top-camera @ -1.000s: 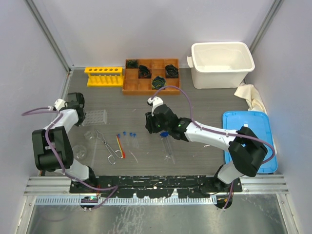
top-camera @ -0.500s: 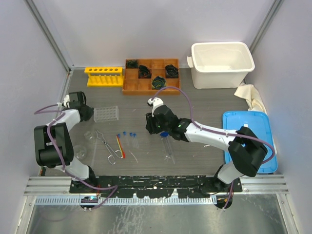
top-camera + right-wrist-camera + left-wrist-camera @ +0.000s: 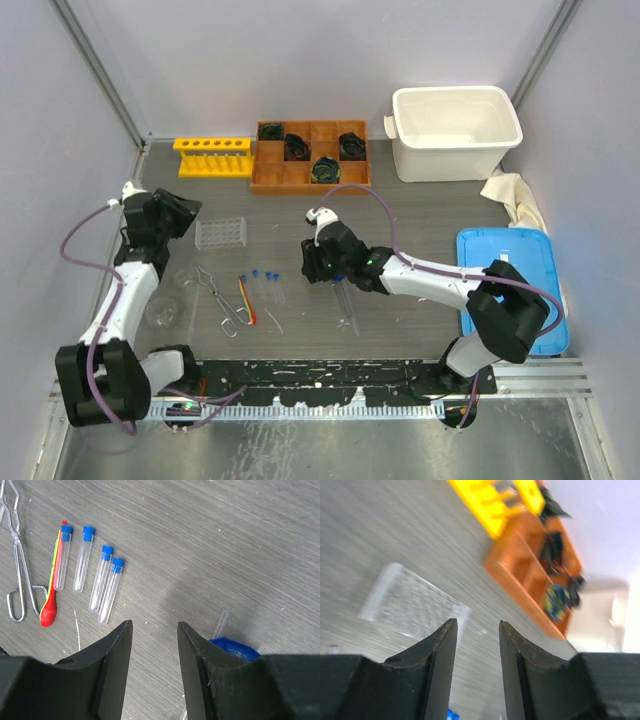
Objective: Organize the chemistry lab equipment
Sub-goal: Pick up the test tube at the center of the board.
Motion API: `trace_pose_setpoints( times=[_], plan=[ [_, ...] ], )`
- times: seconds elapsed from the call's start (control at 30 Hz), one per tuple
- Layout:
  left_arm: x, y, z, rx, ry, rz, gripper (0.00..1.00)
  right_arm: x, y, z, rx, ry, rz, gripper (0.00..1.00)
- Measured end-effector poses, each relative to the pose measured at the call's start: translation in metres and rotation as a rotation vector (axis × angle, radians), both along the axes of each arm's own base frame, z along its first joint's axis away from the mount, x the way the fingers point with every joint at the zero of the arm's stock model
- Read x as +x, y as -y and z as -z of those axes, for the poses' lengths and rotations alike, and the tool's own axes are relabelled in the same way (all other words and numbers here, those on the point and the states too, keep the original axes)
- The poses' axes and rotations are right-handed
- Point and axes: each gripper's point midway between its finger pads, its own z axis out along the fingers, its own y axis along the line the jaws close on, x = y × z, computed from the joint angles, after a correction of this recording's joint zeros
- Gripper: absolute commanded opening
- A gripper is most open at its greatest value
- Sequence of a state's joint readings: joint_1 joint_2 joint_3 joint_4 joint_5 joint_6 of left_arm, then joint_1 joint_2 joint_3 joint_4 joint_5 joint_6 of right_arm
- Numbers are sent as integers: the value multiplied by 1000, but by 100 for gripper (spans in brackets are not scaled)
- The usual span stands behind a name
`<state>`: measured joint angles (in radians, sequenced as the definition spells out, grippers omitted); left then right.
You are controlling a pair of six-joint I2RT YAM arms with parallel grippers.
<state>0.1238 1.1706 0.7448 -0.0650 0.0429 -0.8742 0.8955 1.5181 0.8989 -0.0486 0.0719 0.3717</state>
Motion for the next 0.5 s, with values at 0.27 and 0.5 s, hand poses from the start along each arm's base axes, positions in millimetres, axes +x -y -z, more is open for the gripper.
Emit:
trace_pose_setpoints(
  times=[0.27, 0.5],
  plan=[
    [-46, 130, -18, 17, 48, 500, 38, -23, -17, 9, -3, -73, -71, 45],
    [-90, 138, 20, 108, -62, 593, 37, -53, -48, 39, -57, -138, -144, 41]
  ],
)
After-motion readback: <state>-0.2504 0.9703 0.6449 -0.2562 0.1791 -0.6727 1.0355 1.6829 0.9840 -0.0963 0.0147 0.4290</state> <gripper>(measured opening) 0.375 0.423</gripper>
